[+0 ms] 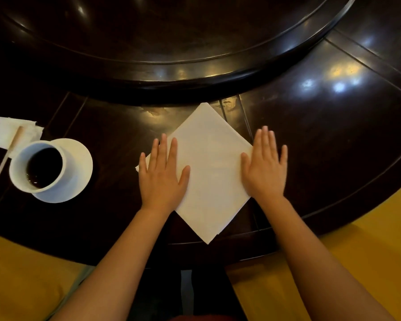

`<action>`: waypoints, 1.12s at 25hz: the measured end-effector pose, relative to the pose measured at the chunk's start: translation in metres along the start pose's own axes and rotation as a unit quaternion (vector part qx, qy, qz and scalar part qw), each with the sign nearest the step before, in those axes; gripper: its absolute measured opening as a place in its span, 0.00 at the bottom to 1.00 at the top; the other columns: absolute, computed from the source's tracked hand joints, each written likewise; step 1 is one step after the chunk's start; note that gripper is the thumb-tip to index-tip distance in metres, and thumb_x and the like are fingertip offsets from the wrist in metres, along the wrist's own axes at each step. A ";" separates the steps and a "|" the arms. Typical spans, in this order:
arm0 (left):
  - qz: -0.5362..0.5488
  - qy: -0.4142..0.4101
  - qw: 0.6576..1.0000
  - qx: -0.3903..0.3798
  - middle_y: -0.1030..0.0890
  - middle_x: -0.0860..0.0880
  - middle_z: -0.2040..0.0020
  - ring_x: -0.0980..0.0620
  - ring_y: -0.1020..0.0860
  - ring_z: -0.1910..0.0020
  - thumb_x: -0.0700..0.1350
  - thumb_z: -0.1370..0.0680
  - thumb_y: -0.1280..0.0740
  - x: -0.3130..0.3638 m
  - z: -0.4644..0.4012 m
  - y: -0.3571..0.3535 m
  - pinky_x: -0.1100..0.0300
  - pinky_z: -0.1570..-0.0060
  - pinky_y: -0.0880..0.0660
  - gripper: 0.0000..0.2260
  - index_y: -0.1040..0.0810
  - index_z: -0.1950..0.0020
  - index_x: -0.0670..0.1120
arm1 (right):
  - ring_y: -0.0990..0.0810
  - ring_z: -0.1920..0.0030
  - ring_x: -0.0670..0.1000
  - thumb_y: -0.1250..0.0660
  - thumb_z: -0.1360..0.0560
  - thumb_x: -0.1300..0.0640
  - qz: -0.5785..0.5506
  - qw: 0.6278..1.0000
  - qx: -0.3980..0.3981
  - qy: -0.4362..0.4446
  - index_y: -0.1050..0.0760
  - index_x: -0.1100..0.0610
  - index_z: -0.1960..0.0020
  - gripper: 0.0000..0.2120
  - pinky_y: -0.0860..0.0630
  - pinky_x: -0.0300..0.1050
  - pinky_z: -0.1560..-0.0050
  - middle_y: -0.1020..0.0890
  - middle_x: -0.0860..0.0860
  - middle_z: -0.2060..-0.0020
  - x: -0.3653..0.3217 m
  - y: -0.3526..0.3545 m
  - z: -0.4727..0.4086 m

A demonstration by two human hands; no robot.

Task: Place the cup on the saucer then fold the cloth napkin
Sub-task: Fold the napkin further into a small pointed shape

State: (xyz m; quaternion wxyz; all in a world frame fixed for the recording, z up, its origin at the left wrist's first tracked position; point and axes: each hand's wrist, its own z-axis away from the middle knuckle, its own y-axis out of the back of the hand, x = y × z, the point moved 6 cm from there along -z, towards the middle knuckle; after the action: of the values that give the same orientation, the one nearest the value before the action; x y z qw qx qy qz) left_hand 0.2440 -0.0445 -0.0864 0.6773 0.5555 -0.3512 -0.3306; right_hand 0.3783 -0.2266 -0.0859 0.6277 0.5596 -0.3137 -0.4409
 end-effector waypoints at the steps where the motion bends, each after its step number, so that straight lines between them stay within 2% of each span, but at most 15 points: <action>1: -0.001 0.002 1.000 0.001 0.51 0.45 0.22 0.48 0.53 0.24 0.59 0.23 0.56 -0.001 0.001 0.001 0.45 0.28 0.54 0.31 0.55 0.23 0.47 | 0.61 0.25 0.49 0.58 0.21 0.43 0.004 1.000 -0.008 -0.024 0.62 0.56 0.25 0.30 0.61 0.58 0.27 0.57 0.52 0.24 0.008 0.002 -0.001; 2: 0.000 0.003 1.000 0.001 0.51 0.45 0.22 0.48 0.54 0.24 0.59 0.23 0.57 -0.001 0.001 0.001 0.45 0.28 0.54 0.31 0.55 0.23 0.46 | 0.61 0.25 0.49 0.59 0.21 0.41 0.014 1.000 -0.003 -0.026 0.62 0.56 0.25 0.31 0.64 0.59 0.27 0.57 0.52 0.24 0.009 0.005 -0.002; 3: 0.002 0.003 1.000 0.001 0.51 0.45 0.22 0.48 0.54 0.24 0.59 0.23 0.57 0.000 0.001 0.000 0.45 0.28 0.54 0.32 0.55 0.24 0.45 | 0.61 0.25 0.50 0.59 0.22 0.41 0.022 0.999 0.020 0.012 0.61 0.55 0.25 0.31 0.67 0.58 0.28 0.57 0.51 0.24 0.000 0.011 -0.004; 5: 0.005 0.001 1.000 0.005 0.52 0.44 0.22 0.49 0.54 0.24 0.60 0.24 0.57 0.001 0.000 0.000 0.46 0.29 0.55 0.32 0.56 0.24 0.44 | 0.56 0.25 0.52 0.59 0.22 0.42 0.020 0.978 0.045 0.204 0.57 0.55 0.25 0.30 0.66 0.58 0.29 0.52 0.53 0.24 -0.044 0.017 -0.007; 7: -0.009 -0.004 1.000 0.002 0.52 0.44 0.22 0.49 0.54 0.24 0.60 0.24 0.59 0.001 0.000 -0.001 0.46 0.29 0.56 0.33 0.58 0.24 0.43 | 0.55 0.25 0.52 0.58 0.21 0.43 0.033 0.908 -0.011 0.418 0.54 0.55 0.25 0.28 0.63 0.55 0.28 0.48 0.54 0.24 -0.086 0.009 -0.007; 9: -0.020 -0.004 1.000 0.003 0.53 0.44 0.22 0.49 0.55 0.24 0.61 0.25 0.60 -0.001 0.000 -0.001 0.46 0.29 0.57 0.34 0.60 0.25 0.43 | 0.58 0.26 0.49 0.57 0.21 0.44 0.053 0.860 -0.070 0.502 0.55 0.55 0.24 0.28 0.63 0.51 0.27 0.50 0.52 0.24 -0.103 0.000 -0.019; 12: -0.012 -0.055 0.998 0.013 0.55 0.46 0.24 0.49 0.53 0.24 0.60 0.24 0.56 0.004 0.002 0.000 0.43 0.30 0.60 0.33 0.59 0.25 0.44 | 0.58 0.25 0.49 0.59 0.21 0.44 0.058 0.853 -0.077 0.513 0.56 0.54 0.24 0.28 0.61 0.50 0.26 0.50 0.52 0.24 -0.103 0.004 -0.053; 14: -0.009 -0.160 0.987 0.008 0.50 0.45 0.23 0.49 0.50 0.25 0.59 0.23 0.52 0.016 0.004 -0.001 0.41 0.31 0.57 0.31 0.54 0.24 0.46 | 0.58 0.25 0.49 0.61 0.21 0.44 0.071 0.857 -0.066 0.506 0.57 0.54 0.24 0.28 0.60 0.51 0.26 0.51 0.52 0.24 -0.101 0.008 -0.069; 16: -0.010 -0.275 0.961 -0.014 0.46 0.45 0.23 0.48 0.49 0.25 0.58 0.23 0.50 0.026 0.011 -0.004 0.41 0.31 0.53 0.29 0.49 0.24 0.49 | 0.58 0.25 0.49 0.61 0.21 0.44 0.086 0.860 -0.054 0.500 0.58 0.53 0.24 0.28 0.60 0.54 0.26 0.52 0.52 0.24 -0.101 0.010 -0.076; 20: -0.016 -0.457 0.887 -0.059 0.47 0.47 0.23 0.47 0.51 0.24 0.56 0.20 0.50 0.042 0.044 -0.008 0.39 0.30 0.52 0.24 0.45 0.24 0.53 | 0.58 0.25 0.52 0.60 0.21 0.42 0.100 0.861 -0.048 0.497 0.58 0.49 0.24 0.27 0.62 0.58 0.27 0.53 0.53 0.24 -0.101 0.012 -0.082; 23: -0.018 -0.524 0.848 -0.081 0.46 0.48 0.23 0.47 0.51 0.24 0.56 0.19 0.51 0.045 0.066 -0.009 0.38 0.31 0.50 0.23 0.44 0.24 0.54 | 0.59 0.25 0.53 0.58 0.22 0.39 0.101 0.859 -0.059 0.498 0.58 0.46 0.25 0.28 0.62 0.59 0.27 0.54 0.53 0.24 -0.101 0.014 -0.089; 28: -0.018 -0.576 0.810 -0.107 0.45 0.50 0.23 0.48 0.51 0.24 0.56 0.19 0.51 0.042 0.092 -0.010 0.39 0.31 0.52 0.23 0.44 0.24 0.54 | 0.58 0.25 0.52 0.59 0.23 0.39 0.101 0.871 -0.054 0.477 0.59 0.53 0.24 0.32 0.61 0.55 0.27 0.54 0.53 0.24 -0.100 0.012 -0.093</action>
State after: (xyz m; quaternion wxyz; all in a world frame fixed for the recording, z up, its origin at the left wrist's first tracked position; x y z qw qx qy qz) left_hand 0.1889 -0.1291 -0.0787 0.4005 0.1933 -0.6291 -0.6375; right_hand 0.4213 -0.0964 -0.0805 0.7715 0.6322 -0.0065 -0.0711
